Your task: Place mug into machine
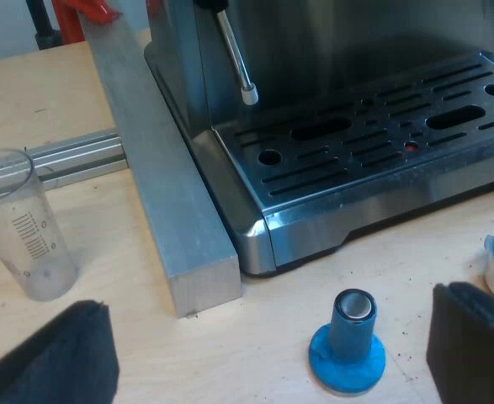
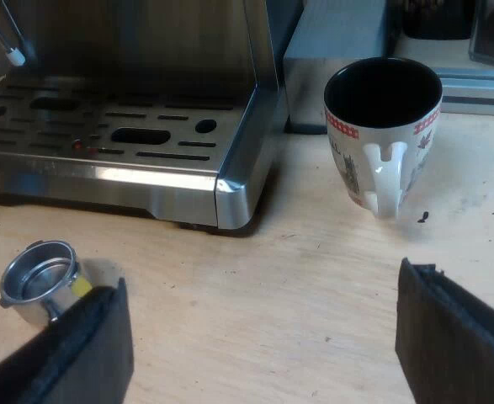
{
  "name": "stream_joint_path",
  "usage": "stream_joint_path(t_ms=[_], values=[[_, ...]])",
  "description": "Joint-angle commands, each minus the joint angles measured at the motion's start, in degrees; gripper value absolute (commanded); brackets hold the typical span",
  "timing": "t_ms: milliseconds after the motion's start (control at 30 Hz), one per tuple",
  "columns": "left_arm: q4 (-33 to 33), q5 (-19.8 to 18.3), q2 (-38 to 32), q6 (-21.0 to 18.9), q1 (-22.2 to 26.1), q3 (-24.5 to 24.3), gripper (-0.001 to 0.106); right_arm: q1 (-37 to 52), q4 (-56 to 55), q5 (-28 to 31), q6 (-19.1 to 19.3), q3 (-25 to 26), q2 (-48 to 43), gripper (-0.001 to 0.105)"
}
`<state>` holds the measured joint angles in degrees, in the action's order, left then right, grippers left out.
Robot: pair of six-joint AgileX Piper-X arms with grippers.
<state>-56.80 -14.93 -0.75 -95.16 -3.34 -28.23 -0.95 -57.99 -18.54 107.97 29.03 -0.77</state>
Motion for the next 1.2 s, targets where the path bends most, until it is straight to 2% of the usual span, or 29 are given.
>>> stream_joint_path(t_ms=[33,333,400,433,500,600,733,767,867,967,1067,1200], values=[[1.16,-0.78,-7.92,0.49,-0.3,-0.15,0.077,0.01,0.68,-0.56,0.72,0.28,-2.26,0.067],[5.99,-6.52,-5.4,0.8,-0.3,-1.3,0.077,0.01,0.14,3.43,0.72,1.6,-0.98,0.067],[6.34,-10.87,-1.37,0.8,-0.3,-3.12,0.077,0.01,-1.32,3.96,0.72,3.32,1.35,0.067],[6.34,-11.78,-0.45,0.8,-0.3,-3.39,0.077,0.01,-1.44,4.1,0.72,3.76,1.75,0.067],[6.79,-19.42,3.41,2.67,-0.3,-4.78,0.077,0.01,-1.44,4.22,0.72,5.21,4.2,0.067],[7.77,-27.15,6.94,6.54,-0.3,-5.76,0.077,0.01,-1.44,4.22,0.72,6.77,7.57,0.067],[8.3,-31.46,10.62,10.41,-0.3,-5.92,0.077,0.01,-1.44,4.22,2.0,7.0,11.0,0.064],[8.3,-33.5,11.97,11.31,-0.3,-5.92,0.077,0.01,-1.44,4.22,2.01,7.0,12.15,0.063],[8.71,-37.61,15.25,11.81,-0.3,-5.92,0.077,0.01,-1.44,4.46,2.41,7.0,14.77,0.063],[9.99,-38.92,18.27,12.94,-0.51,-5.92,0.077,0.01,-1.07,4.64,5.83,7.0,17.18,0.063],[11.35,-38.12,20.73,15.77,-3.74,-5.92,0.077,0.01,-0.31,4.64,9.31,7.0,19.31,0.063],[13.54,-35.47,24.84,17.52,-10.76,-5.92,0.077,0.01,3.58,4.64,9.36,5.35,21.08,0.063]])
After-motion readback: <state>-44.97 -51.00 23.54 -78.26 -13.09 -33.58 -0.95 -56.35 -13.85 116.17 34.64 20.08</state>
